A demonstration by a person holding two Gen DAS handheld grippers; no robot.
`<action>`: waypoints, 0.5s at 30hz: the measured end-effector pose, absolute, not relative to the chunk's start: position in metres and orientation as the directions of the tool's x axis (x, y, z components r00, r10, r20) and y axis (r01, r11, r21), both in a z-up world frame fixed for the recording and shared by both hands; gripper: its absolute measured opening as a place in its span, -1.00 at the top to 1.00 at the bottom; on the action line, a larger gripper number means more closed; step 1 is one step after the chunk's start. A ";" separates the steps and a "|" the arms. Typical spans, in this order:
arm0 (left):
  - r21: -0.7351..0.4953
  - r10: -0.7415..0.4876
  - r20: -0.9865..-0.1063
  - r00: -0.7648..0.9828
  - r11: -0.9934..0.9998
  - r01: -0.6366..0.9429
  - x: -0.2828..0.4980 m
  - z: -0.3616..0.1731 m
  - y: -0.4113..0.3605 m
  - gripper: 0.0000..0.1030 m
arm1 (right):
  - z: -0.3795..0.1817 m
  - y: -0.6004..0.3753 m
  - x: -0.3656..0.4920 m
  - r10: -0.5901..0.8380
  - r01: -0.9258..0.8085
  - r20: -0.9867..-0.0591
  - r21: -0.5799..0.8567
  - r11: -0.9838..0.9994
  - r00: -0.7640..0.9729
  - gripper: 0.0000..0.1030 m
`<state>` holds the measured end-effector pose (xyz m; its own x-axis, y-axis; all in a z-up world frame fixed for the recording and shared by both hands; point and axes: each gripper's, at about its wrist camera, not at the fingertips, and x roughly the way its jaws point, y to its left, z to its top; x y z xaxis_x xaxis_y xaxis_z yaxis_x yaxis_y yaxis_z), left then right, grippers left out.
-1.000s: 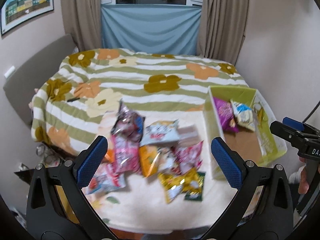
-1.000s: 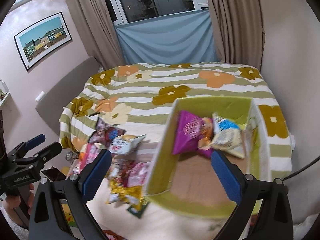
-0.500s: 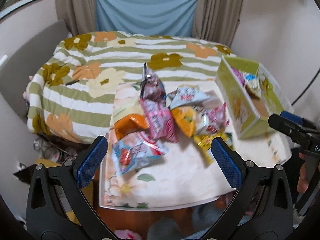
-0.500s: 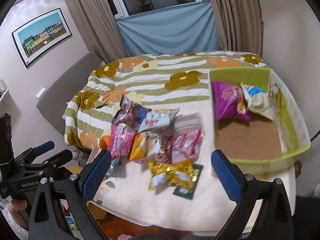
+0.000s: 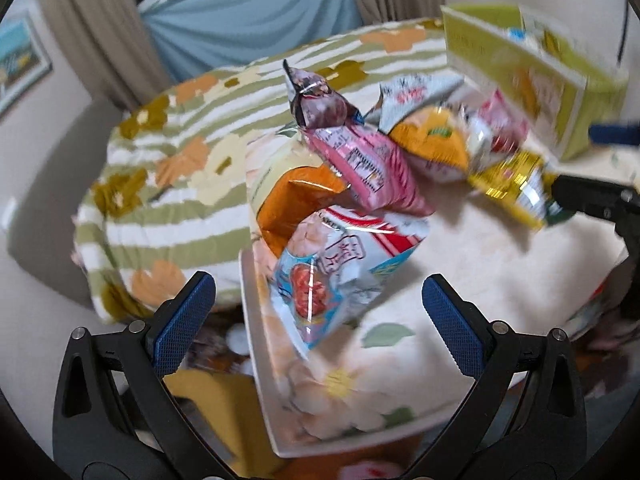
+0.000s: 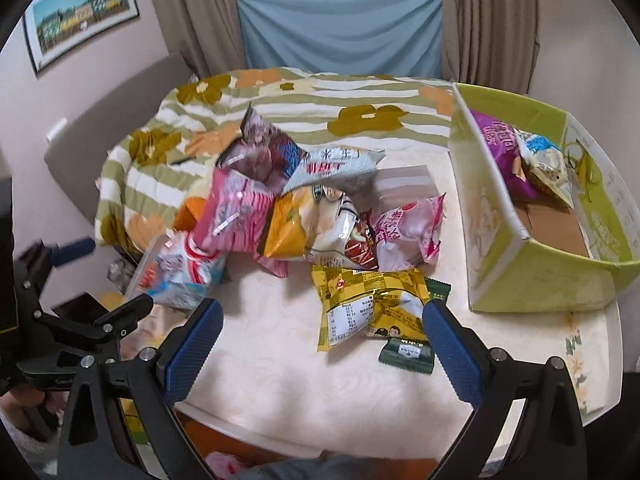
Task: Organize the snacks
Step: 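Grasp the red-white flakes bag with the left tool while the right tool grasps a gold bag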
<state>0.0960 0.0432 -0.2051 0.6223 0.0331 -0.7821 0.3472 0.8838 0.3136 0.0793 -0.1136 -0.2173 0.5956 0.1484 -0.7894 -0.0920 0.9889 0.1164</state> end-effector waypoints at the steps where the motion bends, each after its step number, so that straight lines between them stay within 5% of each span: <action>1: 0.348 0.050 -0.774 0.631 0.867 0.358 0.098 -0.212 0.040 -0.99 | -0.222 -0.112 0.081 0.133 -0.097 -0.791 0.094 0.991 0.598 -0.93; 15: 0.429 0.082 -0.781 0.619 0.791 0.437 0.139 -0.254 0.019 -0.99 | -0.282 -0.096 0.113 -0.023 -0.139 -0.794 -0.135 0.981 0.607 -0.85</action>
